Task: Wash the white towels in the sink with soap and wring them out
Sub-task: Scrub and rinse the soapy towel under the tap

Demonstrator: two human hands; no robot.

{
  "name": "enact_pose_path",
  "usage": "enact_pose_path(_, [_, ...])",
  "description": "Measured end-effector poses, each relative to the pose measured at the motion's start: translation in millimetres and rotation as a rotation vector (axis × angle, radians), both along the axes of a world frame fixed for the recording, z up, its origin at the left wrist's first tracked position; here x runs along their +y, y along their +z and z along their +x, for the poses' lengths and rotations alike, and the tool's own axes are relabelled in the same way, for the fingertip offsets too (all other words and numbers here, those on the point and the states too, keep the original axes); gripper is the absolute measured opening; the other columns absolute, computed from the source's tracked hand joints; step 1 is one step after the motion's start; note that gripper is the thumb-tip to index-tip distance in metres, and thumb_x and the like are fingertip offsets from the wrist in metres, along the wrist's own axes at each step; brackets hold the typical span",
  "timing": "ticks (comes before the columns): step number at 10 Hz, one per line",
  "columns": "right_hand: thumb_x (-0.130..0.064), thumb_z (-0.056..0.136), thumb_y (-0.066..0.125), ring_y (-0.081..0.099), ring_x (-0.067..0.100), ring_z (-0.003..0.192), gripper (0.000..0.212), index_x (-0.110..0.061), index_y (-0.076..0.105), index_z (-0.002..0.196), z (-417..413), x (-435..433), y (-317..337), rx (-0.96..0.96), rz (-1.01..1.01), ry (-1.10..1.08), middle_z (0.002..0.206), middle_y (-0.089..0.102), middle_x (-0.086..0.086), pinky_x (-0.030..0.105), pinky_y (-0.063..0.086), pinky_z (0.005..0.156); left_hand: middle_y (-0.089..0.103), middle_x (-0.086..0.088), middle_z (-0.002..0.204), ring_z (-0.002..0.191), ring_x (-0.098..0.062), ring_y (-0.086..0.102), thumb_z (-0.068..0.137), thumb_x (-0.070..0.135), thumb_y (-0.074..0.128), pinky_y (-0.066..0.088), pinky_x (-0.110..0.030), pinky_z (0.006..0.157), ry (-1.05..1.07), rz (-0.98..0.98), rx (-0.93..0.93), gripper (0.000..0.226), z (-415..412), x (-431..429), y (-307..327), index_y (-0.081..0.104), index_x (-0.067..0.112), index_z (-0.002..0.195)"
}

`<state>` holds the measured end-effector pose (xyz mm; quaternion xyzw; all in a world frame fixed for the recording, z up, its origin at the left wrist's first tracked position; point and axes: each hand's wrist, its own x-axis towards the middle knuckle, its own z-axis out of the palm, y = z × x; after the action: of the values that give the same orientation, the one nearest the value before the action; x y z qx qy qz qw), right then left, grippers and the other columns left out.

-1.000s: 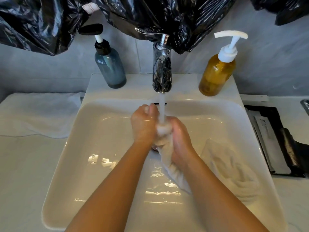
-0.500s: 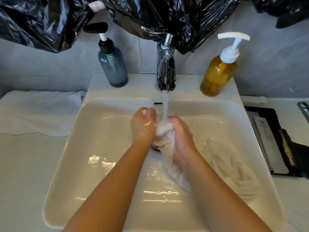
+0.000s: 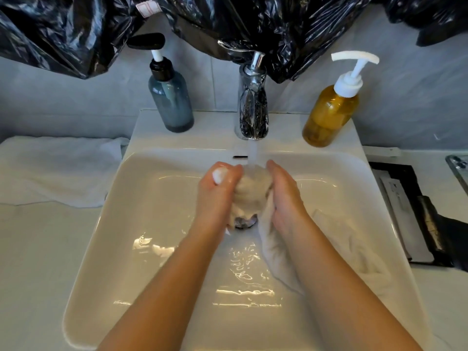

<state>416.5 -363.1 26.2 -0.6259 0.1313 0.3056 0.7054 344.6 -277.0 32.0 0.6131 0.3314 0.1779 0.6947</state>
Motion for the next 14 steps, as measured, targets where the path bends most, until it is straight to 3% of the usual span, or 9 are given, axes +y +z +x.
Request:
enact_pose_path(1, [-0.038,0.089,0.062,0.067,0.025,0.069,0.028,-0.013,0.072,0.098,-15,10,7,0.083,0.143,0.053,0.085,0.072,0.010,0.034,0.051,0.058,0.055,0.005,0.056,0.054,-0.009,0.050,0.083,0.035,0.055,0.043,-0.025,0.052,0.082,0.251,0.056,0.025,11,-24,-9,0.054,0.019,0.064])
enact_pose_path(3, [-0.014,0.051,0.055,0.041,0.024,0.052,0.009,-0.016,0.063,0.048,-32,7,24,-0.003,0.093,0.100,0.066,0.045,0.015,0.038,0.034,0.055,0.041,0.001,0.052,0.058,-0.023,0.036,0.084,0.025,0.049,0.034,-0.034,0.059,0.215,0.141,0.200,0.032,35,4,-15,0.041,0.013,0.056])
enact_pose_path(6, [-0.028,0.082,0.058,0.057,0.025,0.068,0.016,-0.017,0.064,0.074,-30,0,-2,-0.042,0.080,0.128,0.072,0.062,0.008,0.044,0.050,0.060,0.049,-0.004,0.063,0.068,-0.027,0.046,0.087,0.036,0.042,0.033,-0.031,0.055,-0.004,0.467,0.336,0.033,39,10,-12,0.045,0.015,0.062])
enact_pose_path(7, [-0.028,0.095,0.056,0.060,0.024,0.084,0.020,-0.015,0.065,0.082,-8,-11,1,-0.157,-0.078,0.147,0.081,0.063,0.006,0.046,0.053,0.082,0.062,-0.003,0.090,0.083,-0.024,0.058,0.095,0.024,0.050,0.045,-0.029,0.067,-0.356,0.575,0.494,0.017,24,38,-15,0.062,0.016,0.087])
enact_pose_path(9, [-0.027,0.100,0.056,0.057,0.008,0.068,0.025,-0.022,0.060,0.076,-1,-14,13,-0.370,-0.111,0.361,0.074,0.061,-0.006,0.024,0.048,0.068,0.058,0.001,0.125,0.113,-0.014,0.059,0.079,0.038,0.068,0.053,-0.037,0.094,-0.913,0.432,0.226,0.058,-1,34,7,0.047,0.022,0.131])
enact_pose_path(11, [-0.062,0.083,0.062,0.066,0.016,0.099,0.041,-0.024,0.063,0.099,3,-23,4,-0.320,-0.041,0.223,0.101,0.069,-0.001,0.029,0.052,0.088,0.066,0.018,0.097,0.091,-0.001,0.063,0.092,0.036,0.063,0.051,-0.019,0.078,-0.615,0.424,0.208,0.012,6,24,13,0.063,0.034,0.103])
enact_pose_path(12, [-0.081,0.074,0.054,0.064,0.006,0.109,0.054,-0.034,0.057,0.100,-4,-35,-8,-0.247,-0.036,0.494,0.121,0.065,0.001,0.027,0.051,0.097,0.063,0.021,0.092,0.081,0.008,0.059,0.094,0.025,0.058,0.045,-0.008,0.064,-0.582,0.403,0.153,0.015,7,26,22,0.059,0.040,0.092])
enact_pose_path(13, [-0.037,0.076,0.085,0.069,0.009,0.090,0.046,-0.014,0.064,0.110,-16,-50,-19,-0.224,0.109,0.463,0.100,0.071,0.002,0.021,0.055,0.080,0.066,0.007,0.093,0.081,-0.007,0.062,0.083,0.030,0.062,0.047,-0.022,0.067,-0.475,0.316,0.138,0.014,6,34,31,0.061,0.028,0.097])
enact_pose_path(14, [0.003,0.088,0.065,0.063,0.018,0.070,0.017,-0.011,0.067,0.098,-15,-52,-8,-0.326,0.067,0.265,0.073,0.069,0.003,0.022,0.050,0.059,0.063,0.003,0.088,0.076,-0.014,0.060,0.070,0.029,0.062,0.048,-0.027,0.068,-0.436,0.243,0.087,0.038,-5,54,27,0.057,0.029,0.108])
